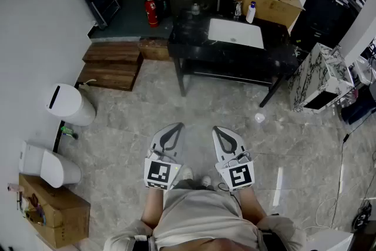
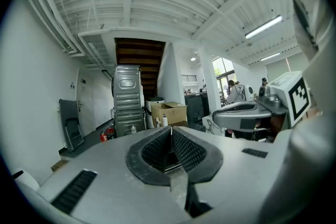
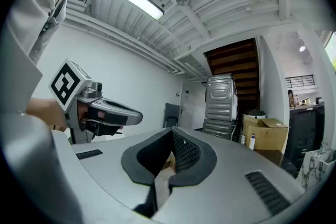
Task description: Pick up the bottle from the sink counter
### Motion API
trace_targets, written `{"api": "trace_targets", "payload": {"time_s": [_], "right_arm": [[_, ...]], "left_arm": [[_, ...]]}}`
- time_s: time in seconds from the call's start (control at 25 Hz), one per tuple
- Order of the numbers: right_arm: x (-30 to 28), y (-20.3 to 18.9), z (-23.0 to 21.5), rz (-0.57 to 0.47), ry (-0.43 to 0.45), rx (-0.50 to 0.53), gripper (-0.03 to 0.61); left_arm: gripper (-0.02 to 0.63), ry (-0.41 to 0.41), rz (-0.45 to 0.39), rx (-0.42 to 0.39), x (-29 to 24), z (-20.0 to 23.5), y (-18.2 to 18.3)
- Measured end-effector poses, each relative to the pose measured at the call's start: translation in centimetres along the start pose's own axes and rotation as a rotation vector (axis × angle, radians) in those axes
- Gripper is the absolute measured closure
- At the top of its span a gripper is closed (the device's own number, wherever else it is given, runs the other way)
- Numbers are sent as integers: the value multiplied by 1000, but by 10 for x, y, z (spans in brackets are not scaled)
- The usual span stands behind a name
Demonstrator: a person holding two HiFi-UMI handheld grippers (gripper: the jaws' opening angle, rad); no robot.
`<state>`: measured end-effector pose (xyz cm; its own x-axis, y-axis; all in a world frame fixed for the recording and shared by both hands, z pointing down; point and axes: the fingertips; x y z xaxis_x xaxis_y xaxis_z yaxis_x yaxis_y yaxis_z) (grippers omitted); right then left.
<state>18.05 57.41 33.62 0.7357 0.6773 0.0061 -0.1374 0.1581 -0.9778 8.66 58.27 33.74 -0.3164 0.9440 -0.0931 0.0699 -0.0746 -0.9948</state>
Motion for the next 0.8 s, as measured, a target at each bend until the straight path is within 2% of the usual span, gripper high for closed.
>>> {"api": "trace_targets", "payload": {"time_s": [0.4,0.8], "right_arm": [[17,-3,-14,-22,-4,-28,581],[-1,-13,-20,9,38,-36,581]], "left_arm": [[607,9,-11,-7,-1,-26,6],[607,8,6,10,-23,-15,-3]]}}
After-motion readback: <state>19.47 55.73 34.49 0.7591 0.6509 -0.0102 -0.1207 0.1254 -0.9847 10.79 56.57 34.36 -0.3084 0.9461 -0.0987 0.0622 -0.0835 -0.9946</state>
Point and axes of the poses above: the fingertips, and each gripper's own axes: x backward along the fingers, z to its left, y out of its top, and after that the axes turned 3 degrees about x, right-handed
